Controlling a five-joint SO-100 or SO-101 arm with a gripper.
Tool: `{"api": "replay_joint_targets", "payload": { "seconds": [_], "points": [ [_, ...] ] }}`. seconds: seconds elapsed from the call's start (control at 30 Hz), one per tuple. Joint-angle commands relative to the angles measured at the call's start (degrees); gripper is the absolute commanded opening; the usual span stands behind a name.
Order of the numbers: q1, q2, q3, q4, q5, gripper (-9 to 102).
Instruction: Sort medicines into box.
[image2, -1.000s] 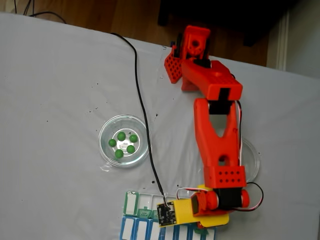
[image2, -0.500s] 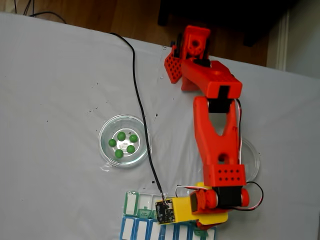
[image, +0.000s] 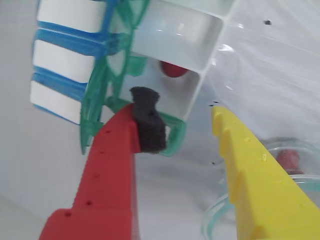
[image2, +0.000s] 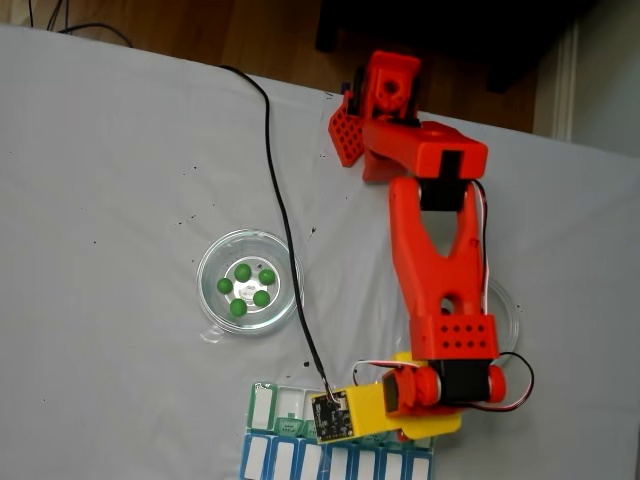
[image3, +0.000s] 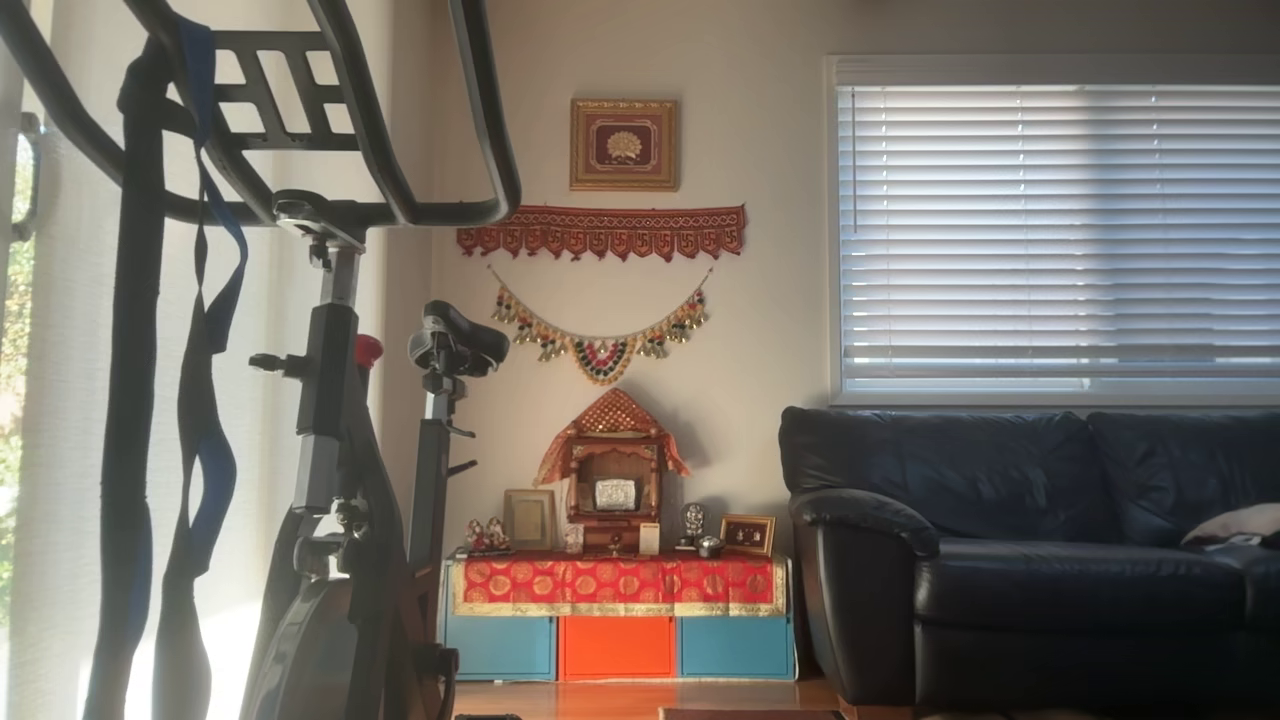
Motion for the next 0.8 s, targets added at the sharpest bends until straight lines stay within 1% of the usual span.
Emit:
{"api": "replay_joint_targets", "payload": {
  "seconds": [0.0,0.07,0.17,0.37,0.5,0.63,0.77],
  "points": [
    [-1.49,4.75,-10.99,8.26,-1.41,1],
    [-1.23,4.48,-14.85,12.3,-1.93,1],
    [-1.41,6.86,-15.12,14.33,-4.22,1],
    [-6.59,14.24,-4.57,15.29,-6.86,1],
    [-9.32,20.83,4.57,13.36,-7.73,1],
    [-13.36,29.09,15.73,10.2,-5.27,1],
    [-17.75,31.29,23.03,8.88,-3.43,1]
  ]
}}
